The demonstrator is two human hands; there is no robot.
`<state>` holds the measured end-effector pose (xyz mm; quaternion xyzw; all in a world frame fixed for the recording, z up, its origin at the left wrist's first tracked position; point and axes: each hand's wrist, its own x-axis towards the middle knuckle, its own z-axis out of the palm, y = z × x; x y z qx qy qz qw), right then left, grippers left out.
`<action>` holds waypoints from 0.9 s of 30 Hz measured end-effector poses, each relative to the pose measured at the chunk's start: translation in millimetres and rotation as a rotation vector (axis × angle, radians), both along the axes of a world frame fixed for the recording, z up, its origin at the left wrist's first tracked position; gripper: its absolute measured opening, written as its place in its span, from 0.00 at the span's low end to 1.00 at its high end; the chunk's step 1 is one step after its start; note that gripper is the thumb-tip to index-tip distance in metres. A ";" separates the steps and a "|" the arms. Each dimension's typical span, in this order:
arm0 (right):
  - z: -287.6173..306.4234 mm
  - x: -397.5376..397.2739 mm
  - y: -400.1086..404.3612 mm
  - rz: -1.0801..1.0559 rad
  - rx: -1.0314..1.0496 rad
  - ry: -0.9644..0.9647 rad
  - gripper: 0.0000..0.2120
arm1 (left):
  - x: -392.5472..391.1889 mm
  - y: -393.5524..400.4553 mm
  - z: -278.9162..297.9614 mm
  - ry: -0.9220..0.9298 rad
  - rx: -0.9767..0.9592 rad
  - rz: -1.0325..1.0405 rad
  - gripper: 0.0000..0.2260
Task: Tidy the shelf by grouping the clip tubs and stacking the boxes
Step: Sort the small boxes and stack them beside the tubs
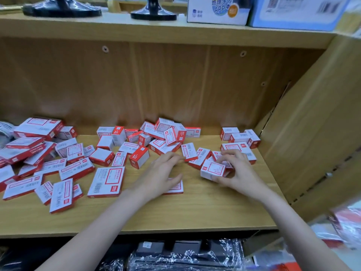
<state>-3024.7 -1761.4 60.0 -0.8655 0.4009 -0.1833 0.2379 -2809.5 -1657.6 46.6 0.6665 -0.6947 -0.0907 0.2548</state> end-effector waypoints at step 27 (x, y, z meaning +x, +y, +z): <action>-12.7 -7.1 -32.2 -0.137 -0.041 0.186 0.23 | 16.6 -16.1 1.5 0.048 0.071 0.035 0.18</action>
